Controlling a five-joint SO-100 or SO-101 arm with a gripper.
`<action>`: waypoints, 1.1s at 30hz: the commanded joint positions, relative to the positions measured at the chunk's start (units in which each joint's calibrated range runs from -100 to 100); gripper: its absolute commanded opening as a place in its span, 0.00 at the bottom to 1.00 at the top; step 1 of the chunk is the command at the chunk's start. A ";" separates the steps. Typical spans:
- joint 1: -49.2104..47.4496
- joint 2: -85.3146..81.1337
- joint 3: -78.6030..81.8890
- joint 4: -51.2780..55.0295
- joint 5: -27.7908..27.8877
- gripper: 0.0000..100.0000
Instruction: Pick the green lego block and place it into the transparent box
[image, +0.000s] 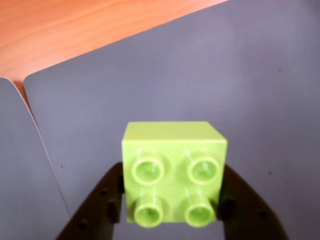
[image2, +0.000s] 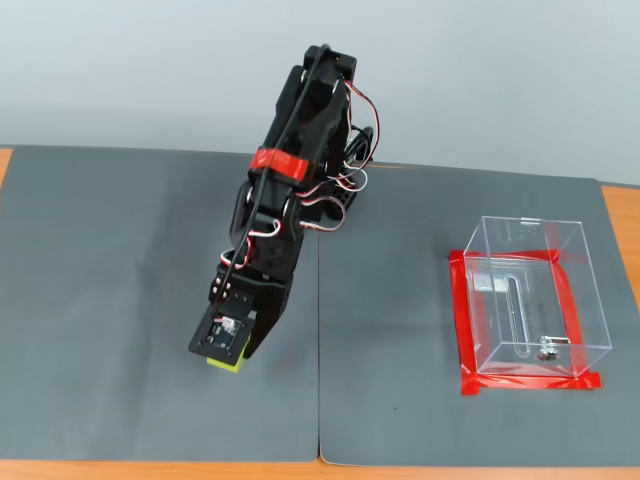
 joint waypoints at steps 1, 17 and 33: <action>-0.23 -5.44 -2.76 2.30 -0.30 0.10; -7.39 -17.14 -6.92 5.16 -0.30 0.10; -32.38 -17.57 -12.35 5.25 -0.25 0.10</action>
